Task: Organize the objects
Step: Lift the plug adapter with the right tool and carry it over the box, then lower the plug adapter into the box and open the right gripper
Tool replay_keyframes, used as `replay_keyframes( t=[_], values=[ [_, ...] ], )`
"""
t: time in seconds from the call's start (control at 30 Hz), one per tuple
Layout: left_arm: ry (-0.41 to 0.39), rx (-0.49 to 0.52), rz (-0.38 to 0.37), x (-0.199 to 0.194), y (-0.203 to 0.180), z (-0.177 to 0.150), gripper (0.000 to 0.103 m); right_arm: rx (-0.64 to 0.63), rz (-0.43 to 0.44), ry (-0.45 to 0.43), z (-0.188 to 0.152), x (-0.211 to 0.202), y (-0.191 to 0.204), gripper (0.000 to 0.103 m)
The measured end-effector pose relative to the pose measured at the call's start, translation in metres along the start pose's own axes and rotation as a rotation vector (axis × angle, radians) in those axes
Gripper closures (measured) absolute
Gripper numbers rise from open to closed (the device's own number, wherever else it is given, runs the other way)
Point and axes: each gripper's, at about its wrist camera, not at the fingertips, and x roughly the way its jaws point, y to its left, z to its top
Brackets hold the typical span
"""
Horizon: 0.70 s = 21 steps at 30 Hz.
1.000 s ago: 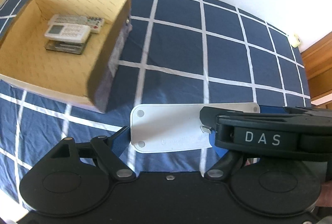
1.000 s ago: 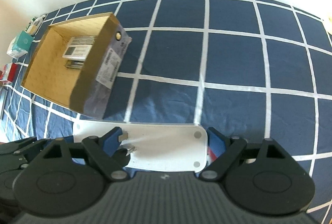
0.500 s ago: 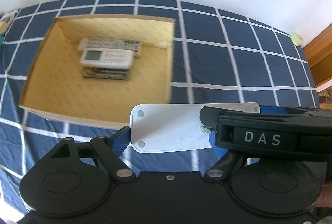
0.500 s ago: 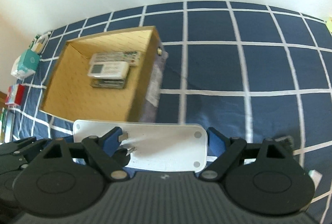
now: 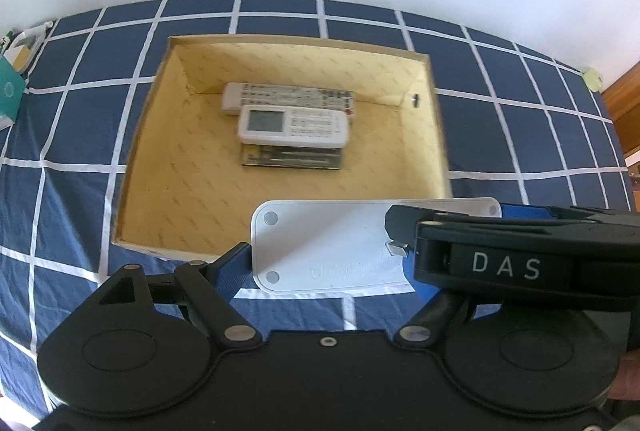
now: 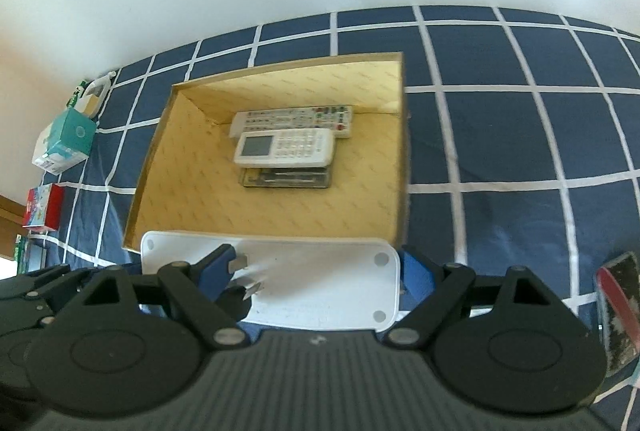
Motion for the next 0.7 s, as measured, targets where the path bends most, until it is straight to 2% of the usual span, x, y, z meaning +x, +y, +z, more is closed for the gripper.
replay_keyframes(
  t=[0.27,0.7],
  values=[
    [0.06,-0.012,-0.028,0.036,0.039,0.025,0.023,0.006,-0.028,0.051,0.024,0.044,0.023,0.016],
    [0.194,-0.004,-0.035,0.118,0.074,0.058,0.023,0.052,-0.055,0.179,0.057,0.139,0.019,0.016]
  ],
)
